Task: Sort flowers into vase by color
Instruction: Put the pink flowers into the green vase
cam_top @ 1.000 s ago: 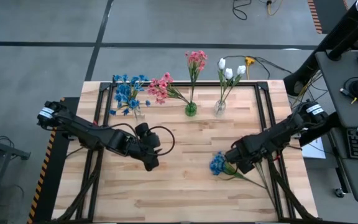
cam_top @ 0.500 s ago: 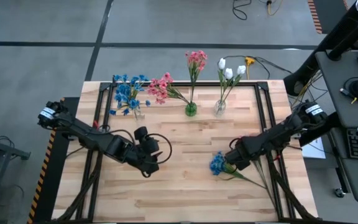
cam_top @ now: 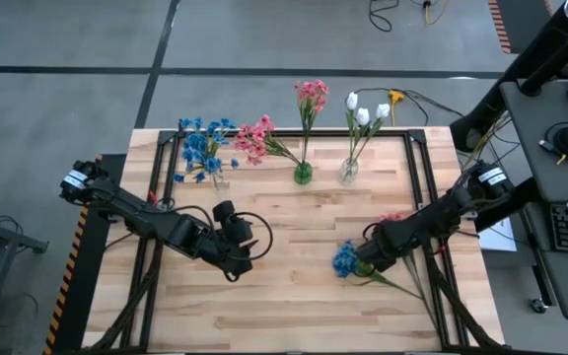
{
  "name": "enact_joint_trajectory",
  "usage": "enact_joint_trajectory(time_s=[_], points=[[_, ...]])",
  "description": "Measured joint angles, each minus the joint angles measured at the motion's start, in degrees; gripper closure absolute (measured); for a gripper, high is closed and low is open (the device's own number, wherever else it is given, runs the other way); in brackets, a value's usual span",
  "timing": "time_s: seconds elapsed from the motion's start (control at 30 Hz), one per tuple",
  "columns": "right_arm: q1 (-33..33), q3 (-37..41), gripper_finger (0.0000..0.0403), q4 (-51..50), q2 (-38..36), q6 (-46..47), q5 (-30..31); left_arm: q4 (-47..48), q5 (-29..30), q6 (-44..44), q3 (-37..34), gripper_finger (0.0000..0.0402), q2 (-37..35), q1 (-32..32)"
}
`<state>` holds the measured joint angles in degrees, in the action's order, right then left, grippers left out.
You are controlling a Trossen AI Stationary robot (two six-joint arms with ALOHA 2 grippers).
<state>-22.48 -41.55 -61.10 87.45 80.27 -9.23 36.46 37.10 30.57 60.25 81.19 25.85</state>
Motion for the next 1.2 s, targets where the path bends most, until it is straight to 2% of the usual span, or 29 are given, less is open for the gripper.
enact_joint_trajectory(time_s=[0.2, 0.5, 0.57, 0.67, 0.73, 0.83, 1.03, 1.1, 1.2], points=[[-0.05, -0.43, 0.0195, 1.82, -1.92, -0.16, 2.91, -0.03, 2.62, -0.04, -0.01, 0.0189, 0.00, 0.00], [-0.02, -0.58, 0.0295, 4.73, -2.22, -2.58, 5.30, -0.01, 2.93, -0.46, 0.00, 0.0189, 0.00, -0.02], [-0.02, -1.55, 0.0311, 5.70, -2.20, -3.21, 7.51, -0.03, 2.93, -0.46, -0.01, 0.0189, 0.00, -0.02], [0.07, -4.13, 0.0326, 7.40, -2.36, -4.45, 13.88, -0.03, 2.95, -0.46, 0.00, 0.0189, 0.00, -0.02], [0.11, -6.22, 0.0329, 6.38, -2.64, -6.29, 16.90, -0.04, 2.95, -0.47, -0.01, 0.0189, 0.00, -0.03], [1.02, -9.46, 0.0323, 4.82, -2.92, -7.91, 17.87, -0.04, 2.97, -0.48, 0.00, 0.0189, -0.02, -0.07], [2.63, -14.24, 0.0270, -3.90, -2.99, -10.66, 19.78, -0.08, 2.97, -0.46, 0.00, 0.0189, -0.02, -0.07], [3.04, -14.52, 0.0245, -4.78, -2.99, -12.32, 18.95, -0.06, 2.97, -0.46, -0.01, 0.0189, -0.02, -0.07], [3.21, -13.33, 0.0206, -3.90, -2.99, -16.47, 14.09, -0.06, 2.97, -0.46, 0.00, 0.0189, -0.02, -0.07]])
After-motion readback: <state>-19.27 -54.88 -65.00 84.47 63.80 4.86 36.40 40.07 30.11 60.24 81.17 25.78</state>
